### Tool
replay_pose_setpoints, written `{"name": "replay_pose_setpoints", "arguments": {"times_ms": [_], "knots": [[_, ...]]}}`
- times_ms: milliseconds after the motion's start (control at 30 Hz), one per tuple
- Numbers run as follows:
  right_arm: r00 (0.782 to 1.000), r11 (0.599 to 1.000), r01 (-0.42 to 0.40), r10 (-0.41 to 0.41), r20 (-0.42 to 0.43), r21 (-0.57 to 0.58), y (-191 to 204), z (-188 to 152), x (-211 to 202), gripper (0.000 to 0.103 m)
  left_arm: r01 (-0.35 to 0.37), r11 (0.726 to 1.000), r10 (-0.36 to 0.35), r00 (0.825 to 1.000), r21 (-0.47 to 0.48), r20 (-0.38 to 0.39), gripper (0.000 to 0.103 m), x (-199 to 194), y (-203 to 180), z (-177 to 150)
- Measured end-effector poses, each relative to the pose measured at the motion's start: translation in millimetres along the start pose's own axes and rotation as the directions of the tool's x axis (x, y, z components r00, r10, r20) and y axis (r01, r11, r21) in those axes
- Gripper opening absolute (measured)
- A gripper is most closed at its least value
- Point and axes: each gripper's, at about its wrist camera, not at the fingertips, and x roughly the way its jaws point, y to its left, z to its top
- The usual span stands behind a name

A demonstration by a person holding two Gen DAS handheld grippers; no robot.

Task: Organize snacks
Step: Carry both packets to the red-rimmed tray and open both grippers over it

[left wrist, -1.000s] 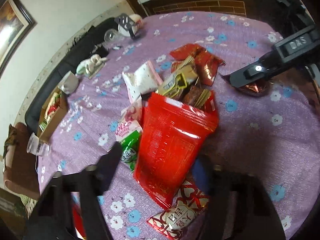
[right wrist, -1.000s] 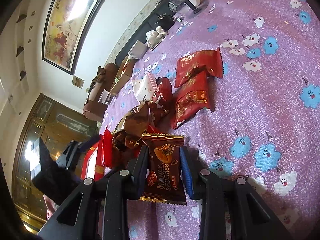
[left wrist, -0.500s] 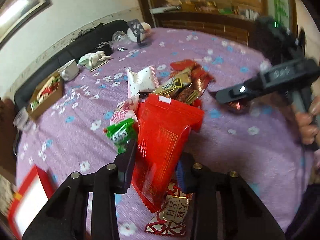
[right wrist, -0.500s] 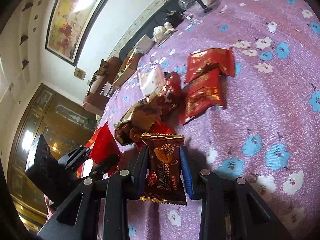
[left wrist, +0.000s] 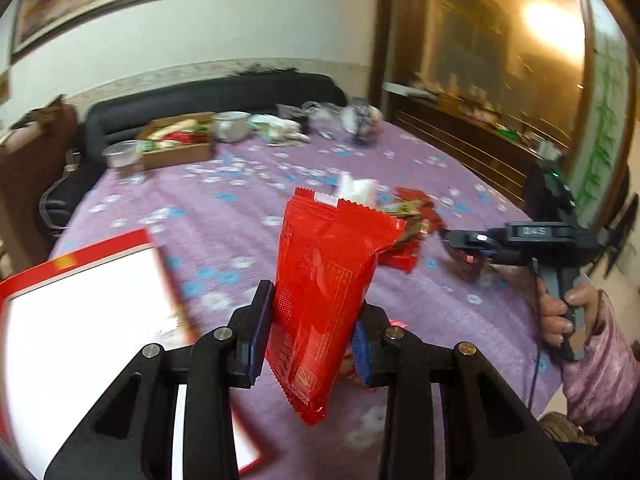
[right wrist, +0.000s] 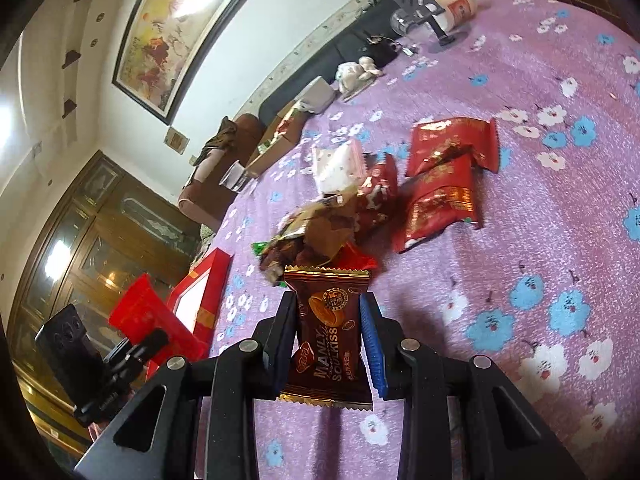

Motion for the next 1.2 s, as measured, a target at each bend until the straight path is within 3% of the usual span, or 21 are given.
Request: {"name": "replay_pose_setpoints", "arguments": {"times_ms": [267,533,667,867,933,1067,1200], "knots": [[0.984,0.988,-0.152,0.149,-0.094,-0.027,57,-10,31,0.032,-0.206,0.978,0.207,0.978,-0.04,0.015,0.033,-36,45,-21],[0.929,0.957,-0.287,0.267,-0.255,-0.047,133,-27,102,0.032,-0.34,0.932,0.341,0.94,-0.128,-0.016,0.033,-50,89,-38],[0.897,0.942,-0.334,0.31,-0.316,-0.025,164,-40,137,0.032,-0.413,0.903,0.413,0.91,-0.123,-0.025,0.033,-50,99,-42],[0.868,0.93,-0.366,0.326,-0.375,-0.039,204,-61,179,0.032,-0.458,0.88,0.453,0.889,-0.125,-0.064,0.033,-47,112,-54],[0.871,0.933,-0.357,0.315,-0.377,-0.047,210,-65,188,0.033,-0.469,0.874,0.463,0.883,-0.124,-0.079,0.033,-45,116,-58],[0.911,0.948,-0.294,0.239,-0.338,-0.122,215,-75,196,0.034,-0.492,0.864,0.486,0.87,-0.104,-0.082,0.033,-44,116,-62],[0.929,0.956,-0.239,0.174,-0.328,-0.17,216,-80,200,0.034,-0.523,0.849,0.518,0.851,-0.073,-0.083,0.037,-40,112,-63]]}}
